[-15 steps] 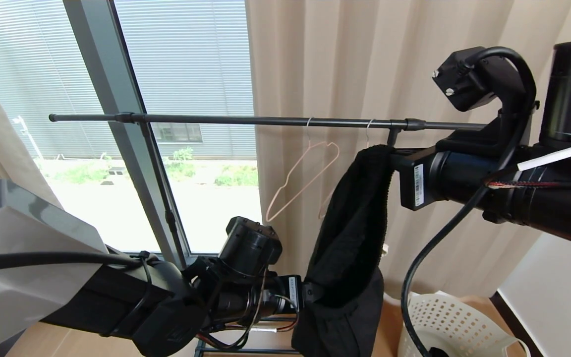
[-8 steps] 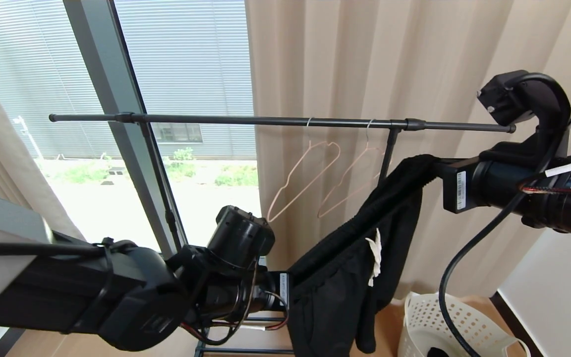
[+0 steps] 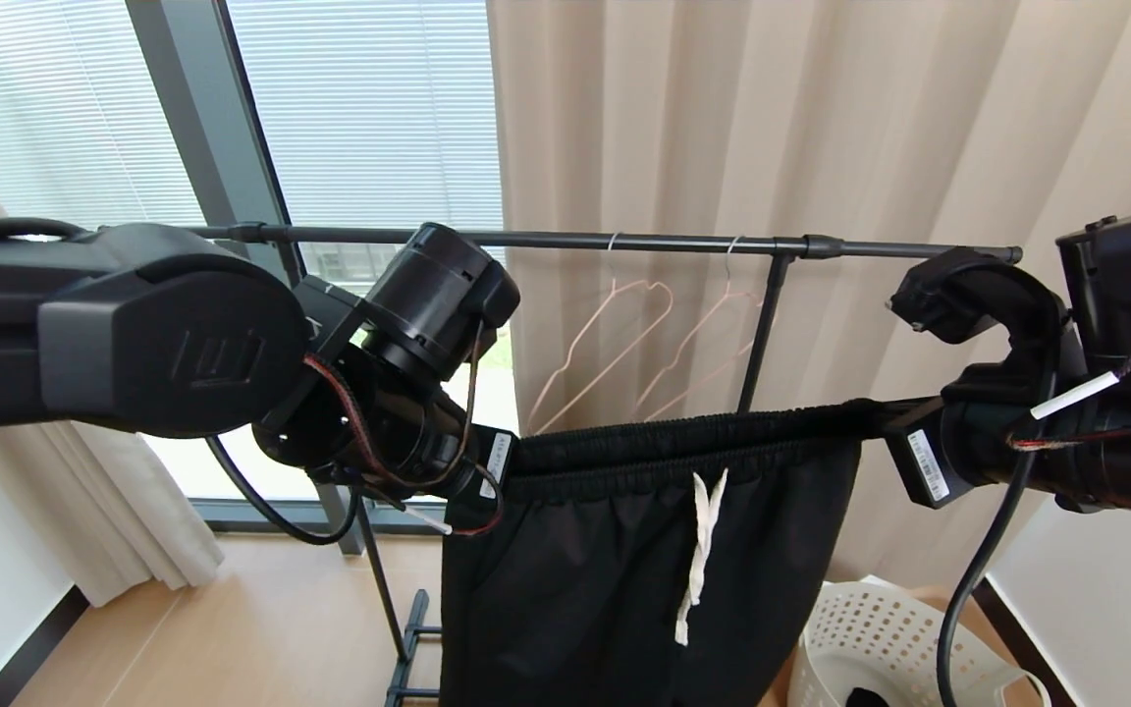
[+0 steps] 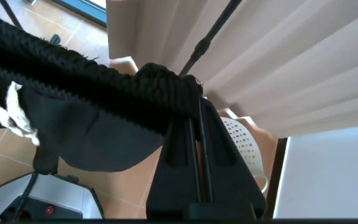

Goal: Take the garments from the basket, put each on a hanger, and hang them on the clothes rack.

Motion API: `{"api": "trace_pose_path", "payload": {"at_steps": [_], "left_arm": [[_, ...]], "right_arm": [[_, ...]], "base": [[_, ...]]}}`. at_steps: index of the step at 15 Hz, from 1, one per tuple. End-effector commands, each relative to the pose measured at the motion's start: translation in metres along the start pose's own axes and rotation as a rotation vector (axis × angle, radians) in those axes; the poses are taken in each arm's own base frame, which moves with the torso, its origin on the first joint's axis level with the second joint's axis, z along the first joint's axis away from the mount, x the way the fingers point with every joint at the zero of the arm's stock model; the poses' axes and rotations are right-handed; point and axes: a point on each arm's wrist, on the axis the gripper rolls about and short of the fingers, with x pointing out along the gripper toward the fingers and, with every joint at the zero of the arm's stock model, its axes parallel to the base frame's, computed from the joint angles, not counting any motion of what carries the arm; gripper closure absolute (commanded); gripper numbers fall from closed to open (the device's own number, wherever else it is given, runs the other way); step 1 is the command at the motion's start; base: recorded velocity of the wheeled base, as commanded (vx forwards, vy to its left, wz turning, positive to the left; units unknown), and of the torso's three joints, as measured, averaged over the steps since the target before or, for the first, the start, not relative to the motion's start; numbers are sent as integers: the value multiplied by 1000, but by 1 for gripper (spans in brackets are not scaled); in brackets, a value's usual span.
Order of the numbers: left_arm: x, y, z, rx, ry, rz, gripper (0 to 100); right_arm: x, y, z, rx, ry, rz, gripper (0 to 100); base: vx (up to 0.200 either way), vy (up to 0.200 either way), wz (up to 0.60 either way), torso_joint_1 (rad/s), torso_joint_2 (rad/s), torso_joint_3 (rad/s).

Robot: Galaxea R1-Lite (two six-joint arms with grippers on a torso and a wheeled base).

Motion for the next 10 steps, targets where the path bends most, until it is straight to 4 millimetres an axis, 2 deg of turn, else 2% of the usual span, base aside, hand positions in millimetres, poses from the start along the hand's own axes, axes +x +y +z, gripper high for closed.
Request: {"api": "trace_pose_path", "payload": {"at_steps": [1, 3, 5, 10], "left_arm": [[-3, 4, 6, -13, -17, 9, 100], [-1, 12, 0, -22, 5, 28, 100], [-7, 21, -5, -33, 7, 37, 100], [-4, 37, -13, -66, 36, 64, 100]], "right_arm": [[0, -3, 4, 5, -2, -8, 100], [6, -18, 1, 39, 24, -55, 100], [9, -35, -3, 80, 37, -63, 100], [15, -64, -11, 119, 66, -79, 100]], "base": [[0, 0, 0, 0, 0, 0], [0, 0, 0, 0, 0, 0], [0, 0, 0, 0, 0, 0], [0, 0, 0, 0, 0, 0]]}}
